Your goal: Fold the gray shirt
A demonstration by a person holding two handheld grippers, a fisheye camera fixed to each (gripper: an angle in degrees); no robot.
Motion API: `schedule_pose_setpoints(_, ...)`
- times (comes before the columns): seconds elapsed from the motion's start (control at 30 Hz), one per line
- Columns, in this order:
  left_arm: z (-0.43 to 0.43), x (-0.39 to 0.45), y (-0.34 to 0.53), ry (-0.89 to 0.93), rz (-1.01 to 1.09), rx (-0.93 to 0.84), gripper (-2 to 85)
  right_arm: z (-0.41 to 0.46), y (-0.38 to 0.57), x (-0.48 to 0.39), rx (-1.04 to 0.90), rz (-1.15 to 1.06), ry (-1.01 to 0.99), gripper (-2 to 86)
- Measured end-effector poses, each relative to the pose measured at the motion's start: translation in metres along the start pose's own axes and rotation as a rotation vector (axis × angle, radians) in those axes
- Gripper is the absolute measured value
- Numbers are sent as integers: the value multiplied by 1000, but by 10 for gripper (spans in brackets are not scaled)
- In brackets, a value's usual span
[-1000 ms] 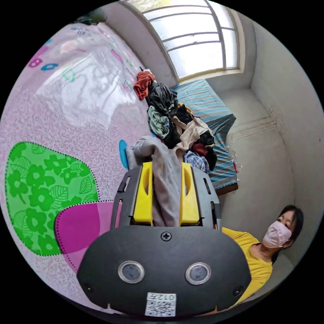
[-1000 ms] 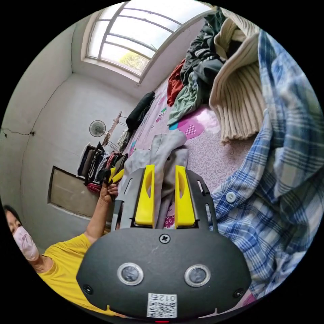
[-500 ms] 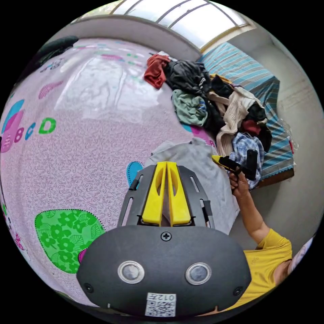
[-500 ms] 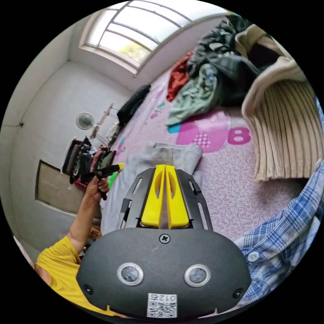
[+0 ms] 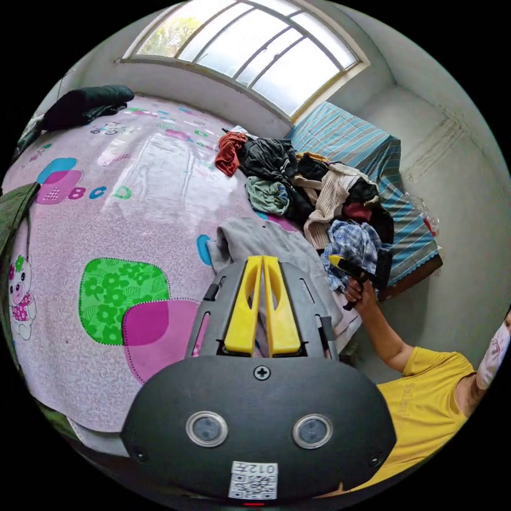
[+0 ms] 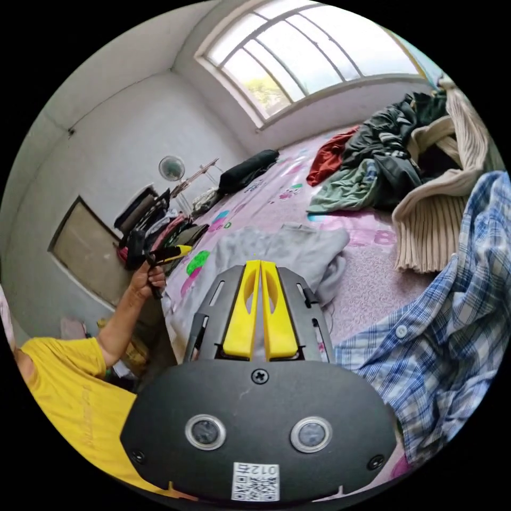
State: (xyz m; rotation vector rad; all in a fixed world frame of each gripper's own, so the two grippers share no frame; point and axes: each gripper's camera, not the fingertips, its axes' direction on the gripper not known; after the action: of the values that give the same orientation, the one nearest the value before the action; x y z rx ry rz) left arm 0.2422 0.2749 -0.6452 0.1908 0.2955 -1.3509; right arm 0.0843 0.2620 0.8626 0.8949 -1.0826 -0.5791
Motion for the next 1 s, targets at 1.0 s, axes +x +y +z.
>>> schedule_pose_setpoints(1.0,87,210,152,-402,451,-187,2,40,147,-147,-184,-345,344,3)
